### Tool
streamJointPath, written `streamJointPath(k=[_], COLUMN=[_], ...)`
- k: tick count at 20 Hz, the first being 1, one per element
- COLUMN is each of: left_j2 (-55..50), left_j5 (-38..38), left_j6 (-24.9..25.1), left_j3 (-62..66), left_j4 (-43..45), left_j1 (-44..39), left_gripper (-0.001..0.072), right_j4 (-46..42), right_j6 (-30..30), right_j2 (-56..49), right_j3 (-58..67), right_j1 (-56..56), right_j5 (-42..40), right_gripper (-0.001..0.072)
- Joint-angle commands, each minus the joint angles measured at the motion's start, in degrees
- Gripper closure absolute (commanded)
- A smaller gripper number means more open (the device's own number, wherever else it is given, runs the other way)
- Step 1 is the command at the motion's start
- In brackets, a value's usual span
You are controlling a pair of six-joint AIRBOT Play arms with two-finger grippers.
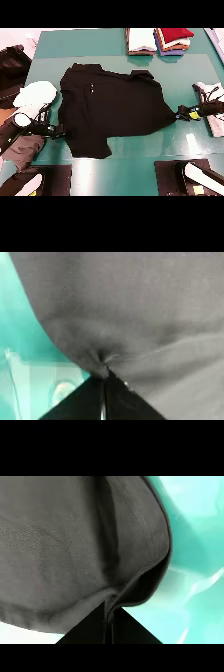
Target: Fold the shirts.
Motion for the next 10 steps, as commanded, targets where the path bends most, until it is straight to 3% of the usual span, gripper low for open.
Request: streamJointPath(k=[1, 5, 10], left_j2=[0.28, 7.06, 14.69], left_j5=[-1.03, -2.51, -2.10], left_j6=[0.00, -0.02, -0.24], left_j3=[4.90, 23.26, 57.13], left_j4=[-0.66, -0.11, 6.97], left_j1=[0.04, 0.04, 0.04], left_gripper=[0.0685, 0.0686, 0.0686], right_j4=[0.15, 0.57, 0.46], right_j6=[0.00, 0.02, 0.07], right_j2=[0.39, 8.28, 18.86], right_j3=[4.42, 16.98, 38.53], right_j1=[0.07, 0.07, -0.31], right_j5=[2.95, 4.24, 0.26], right_gripper=[0.0696, 0.0696, 0.0696])
